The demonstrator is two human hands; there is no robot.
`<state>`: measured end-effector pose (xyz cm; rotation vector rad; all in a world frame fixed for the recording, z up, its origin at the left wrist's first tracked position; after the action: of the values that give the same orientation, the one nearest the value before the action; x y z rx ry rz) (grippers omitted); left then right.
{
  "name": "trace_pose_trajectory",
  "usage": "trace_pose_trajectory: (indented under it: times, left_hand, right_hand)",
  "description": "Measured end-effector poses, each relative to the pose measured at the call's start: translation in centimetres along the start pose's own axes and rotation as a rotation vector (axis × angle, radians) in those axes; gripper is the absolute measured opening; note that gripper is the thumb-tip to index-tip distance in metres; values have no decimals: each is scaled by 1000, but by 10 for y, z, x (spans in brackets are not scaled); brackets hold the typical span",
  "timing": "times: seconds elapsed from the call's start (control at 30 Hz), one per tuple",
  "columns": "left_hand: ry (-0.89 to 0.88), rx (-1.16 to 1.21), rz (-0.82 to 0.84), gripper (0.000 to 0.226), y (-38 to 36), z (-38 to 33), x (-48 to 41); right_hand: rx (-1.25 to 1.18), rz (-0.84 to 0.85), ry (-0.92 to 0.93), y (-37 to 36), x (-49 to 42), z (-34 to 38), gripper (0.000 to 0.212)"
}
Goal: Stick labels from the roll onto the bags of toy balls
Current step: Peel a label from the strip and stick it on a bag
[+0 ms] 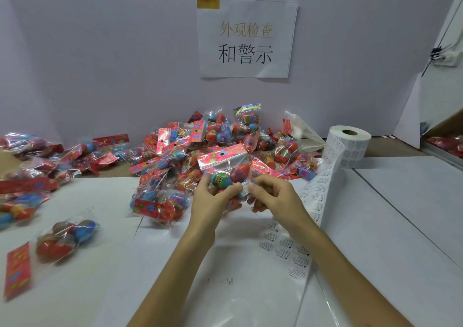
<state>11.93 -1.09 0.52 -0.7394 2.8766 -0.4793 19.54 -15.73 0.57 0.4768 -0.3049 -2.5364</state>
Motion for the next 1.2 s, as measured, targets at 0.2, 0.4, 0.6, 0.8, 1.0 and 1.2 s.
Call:
trace_pose_trajectory:
  times: [0.2, 0.4, 0.6, 0.8, 1.0, 1.2]
  left_hand:
    - [-1, -22, -6, 32, 0, 1, 0]
    - [3, -5, 3, 31, 0, 1, -1]
    - [26, 4, 8, 34, -1, 2, 1]
    - [19, 29, 4, 36, 2, 1, 1]
    - [34, -37, 67, 42, -3, 2, 1]
    - [65, -42, 51, 42, -2, 3, 0]
  right_hand:
    - [53, 21, 2, -5, 0, -5, 44]
    - [52, 34, 2, -2, -1, -5, 38]
    - [45, 22, -1, -1, -1, -3, 13]
    - [-5, 74, -13, -1, 0, -1, 8]
    - [-12, -15, -48, 2, -1, -3, 24]
    - [-47, 26, -62, 2, -2, -3, 21]
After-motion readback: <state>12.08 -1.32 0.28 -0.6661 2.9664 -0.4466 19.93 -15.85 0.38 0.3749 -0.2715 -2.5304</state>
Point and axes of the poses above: each hand's wrist, its own x-axis away from the middle knuckle, its own y-axis out of the back of the hand, z = x × y, the point moved 3 cm from there along -x, towards the middle knuckle, and after that the axes turned 6 degrees about x, right-handed, at the moved point
